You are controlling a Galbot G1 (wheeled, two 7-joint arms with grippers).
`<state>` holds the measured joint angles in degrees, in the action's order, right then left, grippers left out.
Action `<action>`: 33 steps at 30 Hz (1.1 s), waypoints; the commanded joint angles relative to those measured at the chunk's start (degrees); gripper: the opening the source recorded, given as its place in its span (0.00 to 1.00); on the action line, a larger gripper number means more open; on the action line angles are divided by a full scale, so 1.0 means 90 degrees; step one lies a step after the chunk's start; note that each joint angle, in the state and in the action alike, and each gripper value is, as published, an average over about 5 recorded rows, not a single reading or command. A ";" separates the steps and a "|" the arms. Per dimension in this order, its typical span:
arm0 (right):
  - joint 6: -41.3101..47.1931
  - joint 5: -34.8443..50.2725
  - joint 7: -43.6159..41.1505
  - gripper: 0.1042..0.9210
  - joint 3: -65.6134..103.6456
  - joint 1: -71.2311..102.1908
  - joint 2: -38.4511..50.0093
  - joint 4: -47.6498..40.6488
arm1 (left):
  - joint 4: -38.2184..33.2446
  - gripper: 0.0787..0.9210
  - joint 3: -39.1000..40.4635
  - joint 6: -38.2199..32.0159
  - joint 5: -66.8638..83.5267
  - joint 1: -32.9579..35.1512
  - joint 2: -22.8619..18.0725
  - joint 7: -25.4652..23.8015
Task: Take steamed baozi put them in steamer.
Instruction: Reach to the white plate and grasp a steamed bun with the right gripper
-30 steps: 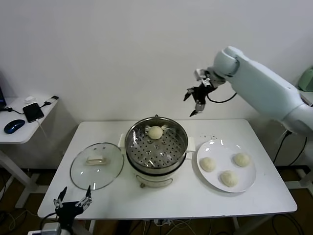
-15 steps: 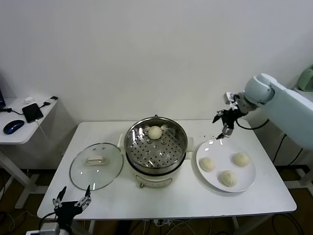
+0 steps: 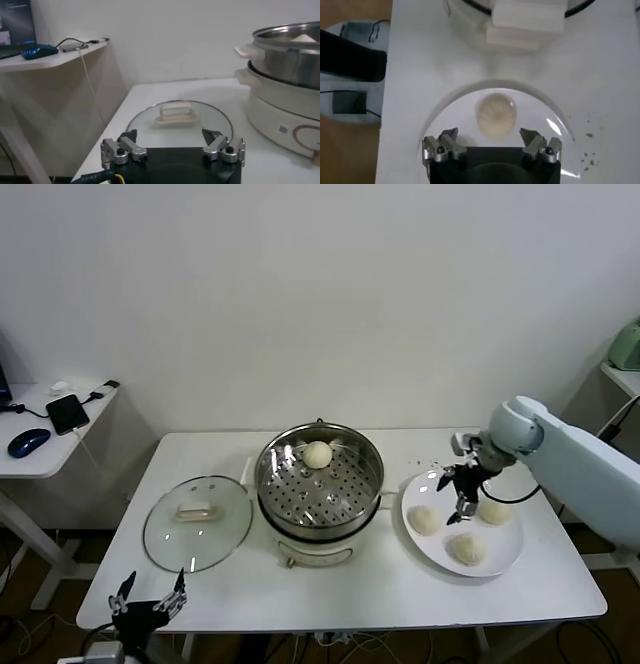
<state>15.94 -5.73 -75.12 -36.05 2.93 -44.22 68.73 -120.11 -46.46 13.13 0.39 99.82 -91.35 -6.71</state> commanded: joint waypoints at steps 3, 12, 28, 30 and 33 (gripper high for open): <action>-0.0220 -0.0448 0.0030 0.88 0.0150 0.0313 -0.0514 -0.0524 | 0.0048 0.88 0.0019 0.0011 -0.0089 0.0003 -0.0009 0.0000; -0.0399 -0.0762 0.0047 0.88 0.0231 0.0232 -0.0857 -0.0999 | 0.0104 0.88 0.0001 0.0023 -0.0107 -0.0037 -0.0019 -0.0014; -0.0618 -0.0965 0.0189 0.88 0.0311 0.0353 -0.1184 -0.1492 | 0.0125 0.88 -0.0004 0.0017 -0.0131 -0.0027 -0.0024 -0.0016; -0.0624 -0.0978 0.0196 0.88 0.0314 0.0379 -0.1195 -0.1494 | 0.0127 0.88 0.0000 0.0017 -0.0133 -0.0031 -0.0028 -0.0016; -0.0632 -0.0983 0.0219 0.88 0.0327 0.0408 -0.1208 -0.1510 | 0.0141 0.88 0.0016 0.0019 -0.0142 -0.0044 -0.0036 -0.0017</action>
<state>10.57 -13.99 -73.44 -33.30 6.38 -54.32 56.24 -119.05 -46.48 13.26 -0.77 99.52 -91.61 -6.85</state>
